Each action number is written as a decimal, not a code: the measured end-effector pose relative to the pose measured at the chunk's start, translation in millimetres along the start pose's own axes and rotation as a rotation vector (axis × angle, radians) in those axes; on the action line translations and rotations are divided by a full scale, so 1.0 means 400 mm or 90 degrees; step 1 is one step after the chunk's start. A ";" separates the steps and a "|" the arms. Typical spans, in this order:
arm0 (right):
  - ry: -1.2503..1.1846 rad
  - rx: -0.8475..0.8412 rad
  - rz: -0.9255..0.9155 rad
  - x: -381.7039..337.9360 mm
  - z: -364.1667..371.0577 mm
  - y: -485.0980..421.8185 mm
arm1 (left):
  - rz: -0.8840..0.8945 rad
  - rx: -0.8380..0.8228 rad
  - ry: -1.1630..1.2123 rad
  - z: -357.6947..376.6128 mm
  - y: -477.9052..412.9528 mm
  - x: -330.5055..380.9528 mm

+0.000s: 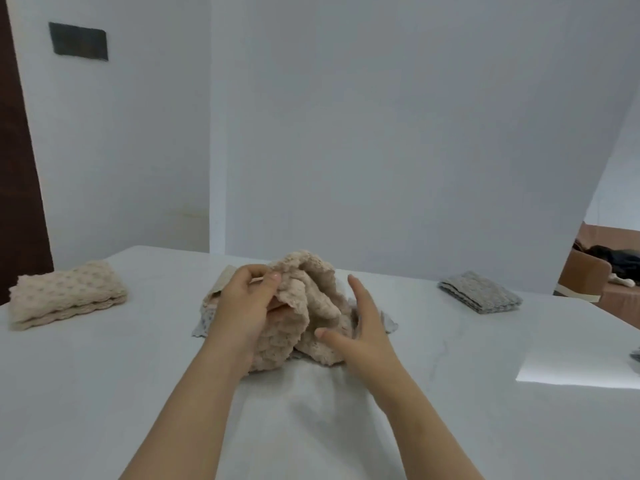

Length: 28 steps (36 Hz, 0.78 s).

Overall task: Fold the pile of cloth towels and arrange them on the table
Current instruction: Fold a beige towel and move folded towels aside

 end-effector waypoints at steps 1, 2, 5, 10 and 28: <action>-0.025 -0.020 -0.009 0.007 0.017 0.004 | 0.009 -0.023 -0.039 0.006 0.005 0.001; -0.041 -0.039 -0.014 0.012 0.030 0.009 | 0.020 -0.054 -0.077 0.013 0.012 0.003; -0.049 -0.054 -0.012 0.022 0.051 0.006 | 0.026 -0.174 -0.140 0.039 0.031 0.003; -0.104 0.109 0.078 0.048 0.007 -0.015 | 0.154 -0.195 -0.272 0.043 0.017 -0.018; -0.653 0.133 0.173 0.024 -0.073 -0.032 | 0.003 0.021 -0.723 -0.087 -0.088 -0.184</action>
Point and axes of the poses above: each hand's wrist, its own y-axis away from the middle knuckle, its own z-axis out of the palm, x = y × z, the point moved 5 cm from there along -y, towards the middle knuckle, and after that the axes turned 4 degrees about x, right-handed, at the moved point
